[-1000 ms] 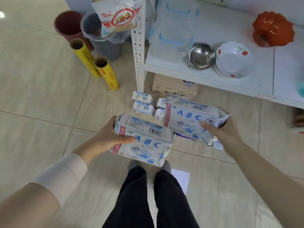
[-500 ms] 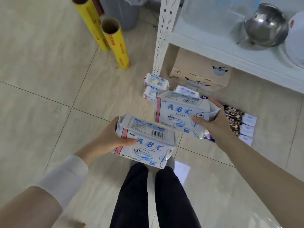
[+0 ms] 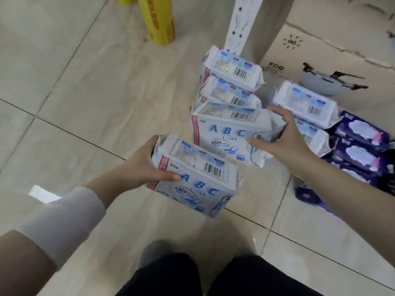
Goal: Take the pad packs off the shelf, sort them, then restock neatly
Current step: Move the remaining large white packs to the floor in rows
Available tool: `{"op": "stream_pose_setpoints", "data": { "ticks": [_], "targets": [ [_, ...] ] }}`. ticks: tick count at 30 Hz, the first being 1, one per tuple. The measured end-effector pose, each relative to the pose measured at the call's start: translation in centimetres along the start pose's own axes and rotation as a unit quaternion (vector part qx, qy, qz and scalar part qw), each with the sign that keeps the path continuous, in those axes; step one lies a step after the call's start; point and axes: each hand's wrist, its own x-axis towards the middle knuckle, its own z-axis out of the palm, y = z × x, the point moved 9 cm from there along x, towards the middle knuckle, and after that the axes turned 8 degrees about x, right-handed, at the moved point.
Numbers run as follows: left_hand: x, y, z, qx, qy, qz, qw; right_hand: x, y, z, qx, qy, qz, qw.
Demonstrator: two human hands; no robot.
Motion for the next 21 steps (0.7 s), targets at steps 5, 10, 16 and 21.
{"op": "stream_pose_setpoints", "data": {
  "ticks": [5,10,16,21],
  "targets": [
    [3.2,-4.8,-0.3,-0.007,0.010,0.036,0.999,2.9,3.8,1.3,0.007,-0.010,-0.062,0.998],
    [4.5,-7.6,-0.3,-0.011,0.024,0.067,0.997,2.8,6.0,2.3,-0.020,0.001,-0.117,0.993],
    [4.7,-9.3,0.0,-0.005,0.037,0.080,0.996,2.5,7.5,2.4,-0.069,0.017,-0.150,0.986],
    [4.9,-9.4,0.1,-0.008,0.042,0.086,0.995,2.4,7.6,2.1,-0.169,0.038,-0.148,0.974]
  ]
}}
